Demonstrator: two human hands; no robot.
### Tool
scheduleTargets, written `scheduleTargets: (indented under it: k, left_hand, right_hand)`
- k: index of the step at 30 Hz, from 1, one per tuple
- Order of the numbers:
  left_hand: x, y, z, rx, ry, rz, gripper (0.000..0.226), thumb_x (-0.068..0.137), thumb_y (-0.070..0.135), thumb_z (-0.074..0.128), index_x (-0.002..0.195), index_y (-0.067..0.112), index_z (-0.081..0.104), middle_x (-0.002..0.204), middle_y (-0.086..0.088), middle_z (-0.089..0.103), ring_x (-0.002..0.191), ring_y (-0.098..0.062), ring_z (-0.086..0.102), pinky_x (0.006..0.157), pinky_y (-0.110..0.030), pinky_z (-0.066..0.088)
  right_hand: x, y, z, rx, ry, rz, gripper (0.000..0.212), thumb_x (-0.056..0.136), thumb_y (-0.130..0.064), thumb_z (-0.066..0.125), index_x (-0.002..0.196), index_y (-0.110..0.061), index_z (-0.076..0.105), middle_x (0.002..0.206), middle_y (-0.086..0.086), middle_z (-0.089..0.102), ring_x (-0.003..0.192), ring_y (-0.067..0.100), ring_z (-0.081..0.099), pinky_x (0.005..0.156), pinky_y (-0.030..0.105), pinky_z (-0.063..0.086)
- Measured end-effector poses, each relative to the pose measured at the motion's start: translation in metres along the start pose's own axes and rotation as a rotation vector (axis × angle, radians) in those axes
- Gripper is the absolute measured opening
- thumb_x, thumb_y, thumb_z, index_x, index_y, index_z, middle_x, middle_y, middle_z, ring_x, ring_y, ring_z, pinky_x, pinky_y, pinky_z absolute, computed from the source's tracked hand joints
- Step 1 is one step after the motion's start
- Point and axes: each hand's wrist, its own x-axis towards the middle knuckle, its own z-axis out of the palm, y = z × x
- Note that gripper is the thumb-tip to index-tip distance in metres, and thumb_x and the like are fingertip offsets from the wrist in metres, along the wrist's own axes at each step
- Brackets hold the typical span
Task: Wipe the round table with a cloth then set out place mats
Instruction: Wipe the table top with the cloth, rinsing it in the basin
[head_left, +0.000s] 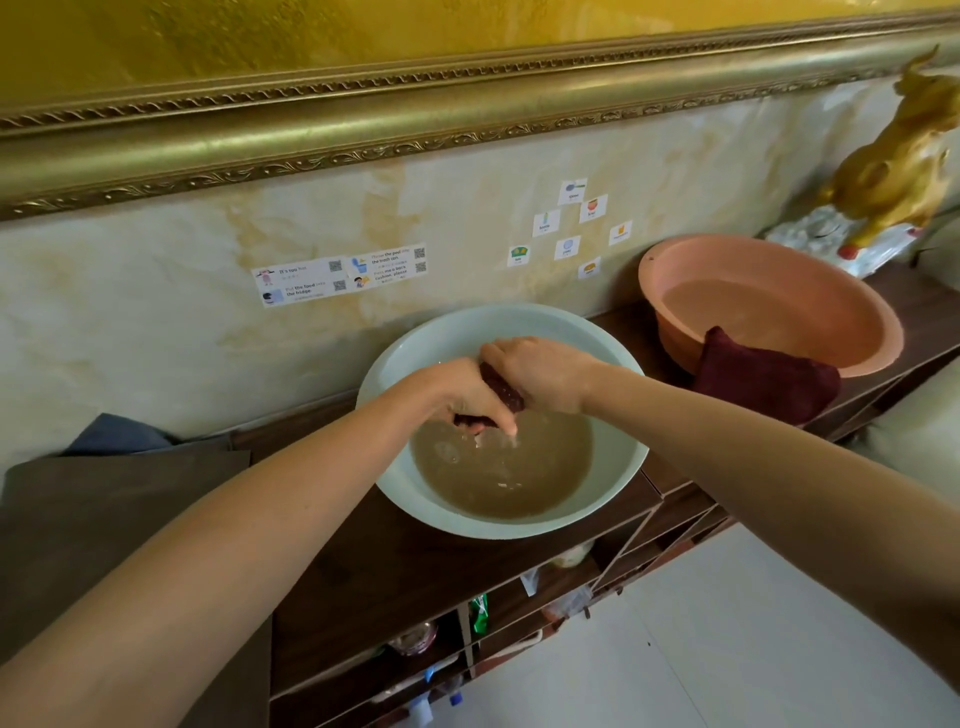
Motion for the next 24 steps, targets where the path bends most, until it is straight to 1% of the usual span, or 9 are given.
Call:
scheduleTargets:
  k: [2,5,9,12,14,16,18,21,24]
  left_hand:
    - [0.004,-0.005,0.003,0.215,0.134,0.049,0.012,0.072,0.008,0.073,0.070,0.011,0.061,0.063,-0.005,0.060,0.055,-0.016,0.055,0.056,-0.030,0.048]
    - [0.010,-0.013,0.005,0.441,0.307,0.099,0.018,0.069,0.014,0.075,0.079,0.012,0.060,0.071,-0.002,0.060,0.073,-0.021,0.063,0.066,-0.031,0.051]
    - [0.016,-0.019,0.014,0.458,0.463,0.174,0.015,0.077,0.015,0.069,0.091,0.012,0.065,0.077,-0.004,0.063,0.076,-0.026,0.065,0.063,-0.033,0.051]
    - [0.014,-0.021,0.014,0.451,0.473,0.166,0.015,0.078,0.017,0.070,0.092,0.014,0.064,0.076,-0.002,0.062,0.075,-0.026,0.064,0.057,-0.031,0.046]
    - [0.013,-0.024,0.006,0.299,0.405,0.106,0.018,0.076,0.013,0.071,0.091,0.012,0.061,0.077,-0.004,0.061,0.073,-0.026,0.067,0.057,-0.032,0.051]
    - [0.007,-0.027,-0.005,-0.071,0.267,-0.001,0.019,0.075,0.002,0.071,0.091,0.005,0.060,0.075,-0.008,0.062,0.062,-0.022,0.066,0.063,-0.034,0.059]
    - [-0.001,-0.028,-0.014,-0.373,0.109,-0.067,0.015,0.078,-0.005,0.068,0.089,0.001,0.060,0.069,-0.009,0.059,0.053,-0.015,0.058,0.060,-0.030,0.059]
    - [-0.013,-0.025,-0.020,-0.499,-0.136,-0.056,0.007,0.086,-0.003,0.061,0.088,0.003,0.058,0.071,-0.007,0.057,0.053,-0.009,0.054,0.045,-0.015,0.046]
    - [-0.019,-0.020,-0.018,-0.455,-0.282,-0.008,0.011,0.091,-0.001,0.055,0.083,0.006,0.057,0.066,-0.004,0.054,0.049,-0.006,0.047,0.036,-0.010,0.033]
  right_hand:
    - [0.006,-0.002,0.000,0.027,-0.051,0.061,0.037,0.079,-0.027,0.074,0.107,-0.010,0.057,0.101,0.008,0.064,0.091,0.029,0.061,0.071,0.031,0.040]
    - [0.016,-0.005,0.002,0.088,-0.129,0.147,0.032,0.068,-0.025,0.083,0.092,-0.011,0.068,0.087,0.005,0.068,0.081,0.025,0.062,0.066,0.027,0.040]
    - [0.020,0.002,0.003,0.317,-0.201,0.270,0.023,0.060,-0.015,0.087,0.073,-0.012,0.069,0.071,0.003,0.067,0.070,0.019,0.064,0.069,0.030,0.054]
    - [0.020,0.003,0.007,0.413,-0.246,0.304,0.029,0.060,-0.018,0.089,0.082,-0.009,0.070,0.078,0.003,0.070,0.078,0.022,0.068,0.079,0.035,0.056]
    - [0.020,-0.003,0.010,0.356,-0.133,0.267,0.048,0.066,-0.019,0.086,0.107,-0.008,0.066,0.100,0.007,0.069,0.095,0.027,0.065,0.086,0.039,0.051]
    - [0.014,-0.008,0.012,0.246,0.009,0.181,0.075,0.075,-0.020,0.079,0.140,-0.012,0.043,0.132,0.010,0.053,0.115,0.029,0.055,0.093,0.042,0.047]
    - [0.001,-0.012,0.010,0.067,0.138,0.036,0.084,0.081,-0.021,0.073,0.151,-0.013,0.026,0.148,0.008,0.036,0.125,0.029,0.046,0.094,0.042,0.047]
    - [-0.010,-0.018,0.015,-0.170,0.310,-0.145,0.071,0.081,-0.017,0.071,0.143,-0.004,0.040,0.138,0.014,0.049,0.122,0.033,0.051,0.089,0.041,0.052]
    - [-0.005,-0.018,0.015,-0.192,0.340,-0.156,0.054,0.079,-0.014,0.070,0.128,0.001,0.054,0.110,0.018,0.062,0.093,0.037,0.062,0.069,0.045,0.056]
